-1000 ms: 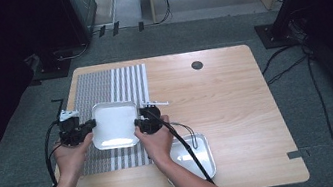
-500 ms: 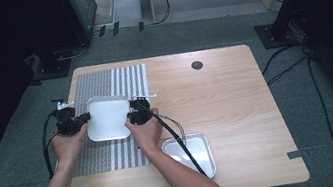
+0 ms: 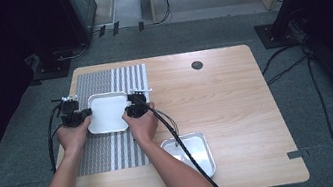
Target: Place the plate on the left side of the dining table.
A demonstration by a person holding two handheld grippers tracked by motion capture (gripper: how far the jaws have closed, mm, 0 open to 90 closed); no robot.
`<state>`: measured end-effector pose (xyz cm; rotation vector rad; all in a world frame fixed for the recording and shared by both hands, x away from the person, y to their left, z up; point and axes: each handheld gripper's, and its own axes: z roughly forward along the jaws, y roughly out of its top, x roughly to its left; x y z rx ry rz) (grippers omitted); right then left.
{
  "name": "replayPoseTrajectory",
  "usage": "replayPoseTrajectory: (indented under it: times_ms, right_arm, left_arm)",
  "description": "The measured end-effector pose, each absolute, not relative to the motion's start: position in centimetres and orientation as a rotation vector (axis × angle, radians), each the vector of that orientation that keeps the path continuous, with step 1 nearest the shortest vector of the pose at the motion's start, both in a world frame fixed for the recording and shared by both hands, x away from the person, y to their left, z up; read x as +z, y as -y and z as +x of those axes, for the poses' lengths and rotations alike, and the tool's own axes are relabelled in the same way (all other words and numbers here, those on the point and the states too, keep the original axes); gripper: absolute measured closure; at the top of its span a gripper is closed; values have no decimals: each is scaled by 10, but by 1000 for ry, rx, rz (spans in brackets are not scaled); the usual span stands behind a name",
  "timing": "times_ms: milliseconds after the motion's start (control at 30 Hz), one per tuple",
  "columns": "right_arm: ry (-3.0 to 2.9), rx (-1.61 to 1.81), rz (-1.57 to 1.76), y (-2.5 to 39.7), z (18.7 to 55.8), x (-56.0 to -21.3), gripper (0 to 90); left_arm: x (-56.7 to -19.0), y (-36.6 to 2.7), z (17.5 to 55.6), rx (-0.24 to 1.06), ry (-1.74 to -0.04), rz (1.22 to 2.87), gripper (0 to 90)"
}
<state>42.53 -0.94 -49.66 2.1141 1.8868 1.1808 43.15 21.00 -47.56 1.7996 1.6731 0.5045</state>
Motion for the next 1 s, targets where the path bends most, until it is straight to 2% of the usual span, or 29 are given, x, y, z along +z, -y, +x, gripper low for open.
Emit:
replayPoseTrajectory:
  times_ms: [400,433,467,533,633,733,1000]
  right_arm:
    - [-1883,1196,2103,12,429,-508,860]
    - [-1883,1196,2103,12,429,-508,860]
    - [-1890,1217,2102,14,430,-509,808]
    - [-1888,1254,2094,17,429,-508,774]
    - [-1882,1263,2088,21,426,-505,747]
    - [-1839,1294,2098,31,413,-498,731]
    - [-1946,1298,2094,30,399,-498,751]
  left_arm:
    - [-496,-204,438,529,-1703,1834,833]
    - [-496,-204,438,529,-1703,1834,813]
    - [-495,-204,438,508,-1692,1835,753]
    - [-490,-207,434,479,-1675,1827,659]
    - [-485,-209,427,462,-1645,1812,623]
    - [-479,-212,406,496,-1586,1856,683]
    - [-487,-217,389,437,-1595,1866,715]
